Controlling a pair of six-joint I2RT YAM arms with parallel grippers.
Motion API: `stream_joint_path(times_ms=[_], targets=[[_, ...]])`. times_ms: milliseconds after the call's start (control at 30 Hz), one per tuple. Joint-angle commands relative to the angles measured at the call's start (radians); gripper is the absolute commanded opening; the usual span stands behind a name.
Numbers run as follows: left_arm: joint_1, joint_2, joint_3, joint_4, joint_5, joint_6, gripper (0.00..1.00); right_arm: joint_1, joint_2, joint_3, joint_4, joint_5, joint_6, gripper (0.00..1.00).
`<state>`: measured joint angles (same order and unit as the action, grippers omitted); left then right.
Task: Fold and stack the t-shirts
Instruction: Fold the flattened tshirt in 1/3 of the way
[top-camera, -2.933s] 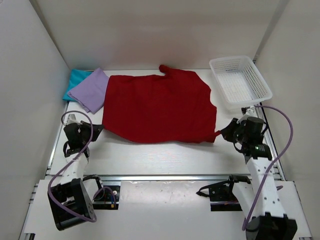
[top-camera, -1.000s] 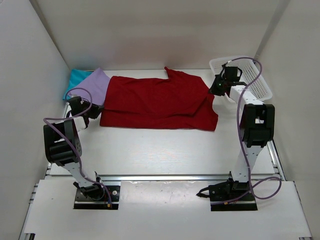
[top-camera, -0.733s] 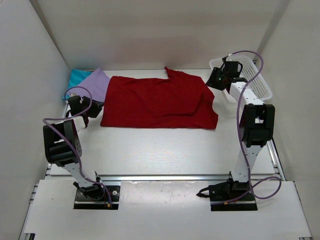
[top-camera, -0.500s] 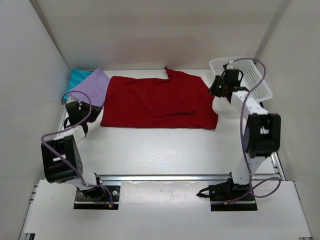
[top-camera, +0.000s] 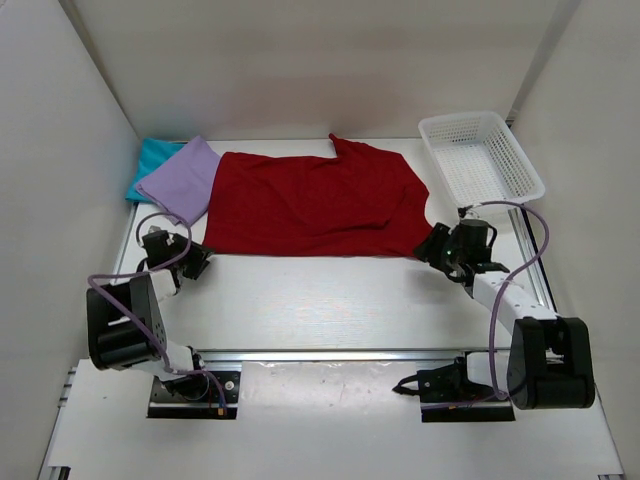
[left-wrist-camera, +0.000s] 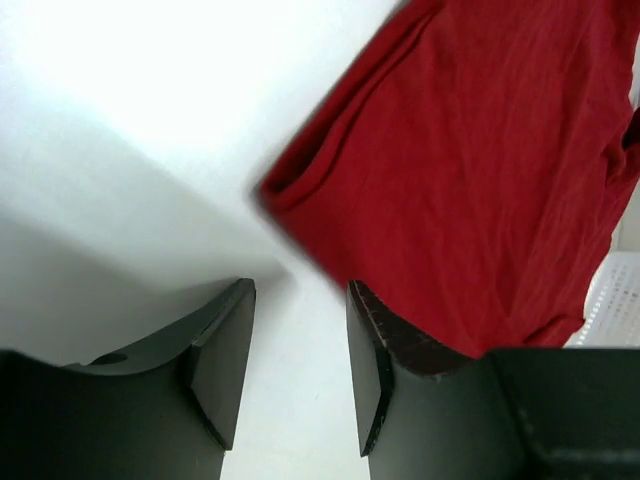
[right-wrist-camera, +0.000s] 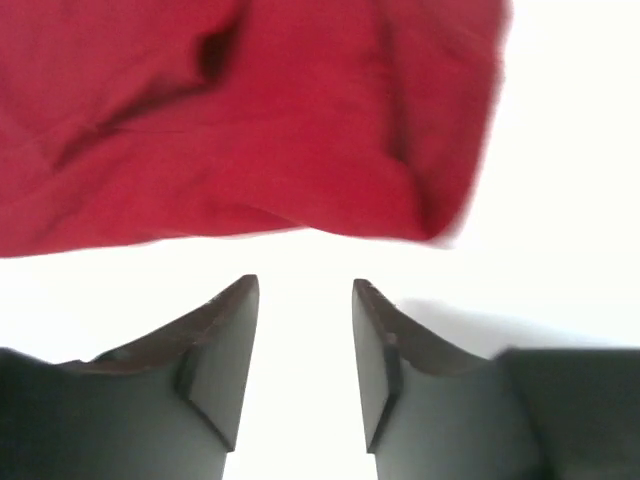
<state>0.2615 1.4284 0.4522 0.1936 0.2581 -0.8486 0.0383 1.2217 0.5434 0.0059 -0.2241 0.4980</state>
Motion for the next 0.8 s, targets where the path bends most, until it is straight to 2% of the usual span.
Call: stream_joint_path(times_ms=[0, 67, 100, 200, 267, 367, 467, 533, 600, 633, 733, 767], targets=[[-0.007, 0.059, 0.072, 0.024, -0.039, 0.006, 0.53, -0.066, -0.018, -0.026, 0.097, 0.019, 0.01, 0.45], [-0.024, 0.116, 0.109, 0.032, -0.036, -0.009, 0.49, -0.092, 0.022, -0.026, 0.089, 0.009, 0.001, 0.47], [-0.021, 0.145, 0.117, 0.044, -0.027, -0.015, 0.41, -0.095, 0.041, -0.025, 0.101, 0.008, -0.003, 0.47], [-0.019, 0.184, 0.121, 0.093, 0.001, -0.041, 0.28, -0.115, 0.088, -0.03, 0.129, 0.0, 0.008, 0.47], [-0.036, 0.199, 0.132, 0.096, -0.008, -0.04, 0.14, -0.126, 0.14, -0.013, 0.147, -0.027, 0.014, 0.47], [-0.048, 0.208, 0.146, 0.101, -0.022, -0.03, 0.02, -0.115, 0.192, 0.016, 0.15, -0.008, -0.001, 0.37], [-0.051, 0.204, 0.157, 0.105, -0.028, -0.035, 0.0, -0.117, 0.21, 0.015, 0.178, -0.009, 0.008, 0.34], [-0.054, 0.199, 0.17, 0.095, -0.043, -0.026, 0.0, -0.121, 0.22, 0.026, 0.184, -0.001, 0.004, 0.21], [-0.053, 0.195, 0.187, 0.08, -0.048, -0.009, 0.0, -0.127, 0.231, 0.03, 0.193, -0.014, 0.005, 0.16], [-0.059, 0.196, 0.19, 0.078, -0.046, -0.012, 0.0, -0.13, 0.239, 0.036, 0.201, -0.02, 0.011, 0.09], [-0.053, 0.193, 0.209, 0.067, -0.046, -0.007, 0.0, -0.143, 0.257, 0.066, 0.216, -0.023, 0.016, 0.0], [-0.057, 0.188, 0.212, 0.054, -0.04, -0.001, 0.0, -0.15, 0.259, 0.072, 0.21, -0.026, 0.016, 0.01]])
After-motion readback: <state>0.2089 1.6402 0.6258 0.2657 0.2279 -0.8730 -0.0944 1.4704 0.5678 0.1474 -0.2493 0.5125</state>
